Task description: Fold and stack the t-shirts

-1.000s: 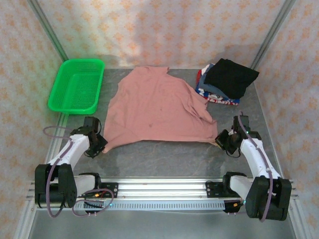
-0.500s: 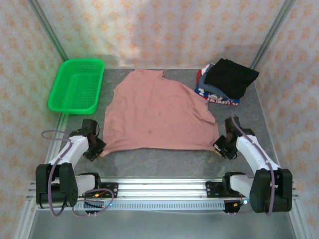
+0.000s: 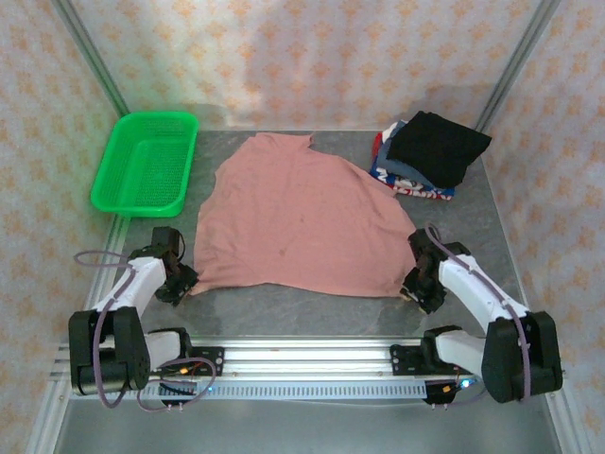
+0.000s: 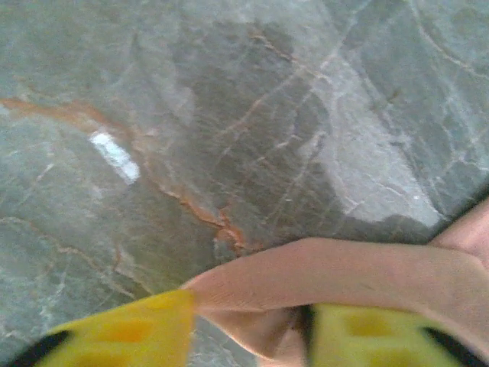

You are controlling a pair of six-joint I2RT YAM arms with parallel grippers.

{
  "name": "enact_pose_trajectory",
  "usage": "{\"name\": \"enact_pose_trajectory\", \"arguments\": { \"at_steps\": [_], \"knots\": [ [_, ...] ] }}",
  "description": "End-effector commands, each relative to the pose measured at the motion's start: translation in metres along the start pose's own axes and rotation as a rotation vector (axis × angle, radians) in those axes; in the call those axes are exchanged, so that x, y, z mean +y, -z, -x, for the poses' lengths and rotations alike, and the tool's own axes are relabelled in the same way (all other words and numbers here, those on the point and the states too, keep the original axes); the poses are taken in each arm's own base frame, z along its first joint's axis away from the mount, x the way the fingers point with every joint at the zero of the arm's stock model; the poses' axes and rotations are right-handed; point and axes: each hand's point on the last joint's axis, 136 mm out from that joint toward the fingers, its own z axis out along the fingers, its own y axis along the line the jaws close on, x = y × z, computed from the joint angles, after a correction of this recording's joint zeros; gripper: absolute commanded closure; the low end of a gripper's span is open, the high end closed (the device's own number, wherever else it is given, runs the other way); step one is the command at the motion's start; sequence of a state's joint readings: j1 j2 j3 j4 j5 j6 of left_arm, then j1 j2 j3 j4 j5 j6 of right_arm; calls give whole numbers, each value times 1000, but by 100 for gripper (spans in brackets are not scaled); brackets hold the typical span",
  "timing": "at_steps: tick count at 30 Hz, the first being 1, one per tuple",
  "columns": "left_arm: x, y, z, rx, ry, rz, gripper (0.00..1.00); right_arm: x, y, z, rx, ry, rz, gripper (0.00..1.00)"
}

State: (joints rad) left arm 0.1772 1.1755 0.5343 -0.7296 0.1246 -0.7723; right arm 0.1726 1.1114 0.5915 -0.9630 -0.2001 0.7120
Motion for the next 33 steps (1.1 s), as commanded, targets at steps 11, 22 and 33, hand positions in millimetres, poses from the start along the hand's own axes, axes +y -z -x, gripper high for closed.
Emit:
{"name": "enact_pose_trajectory", "arguments": {
  "at_steps": [11, 22, 33],
  "knots": [
    [-37, 51, 19, -5, 58, -141, 25, 10, 66, -11, -11, -1, 142, 29],
    [-18, 4, -7, 117, 63, -67, 27, 7, 8, -41, 174, -29, 123, 45],
    [-9, -12, -8, 133, 85, -55, 34, 31, -12, -11, 87, -22, 142, 68]
  ]
}}
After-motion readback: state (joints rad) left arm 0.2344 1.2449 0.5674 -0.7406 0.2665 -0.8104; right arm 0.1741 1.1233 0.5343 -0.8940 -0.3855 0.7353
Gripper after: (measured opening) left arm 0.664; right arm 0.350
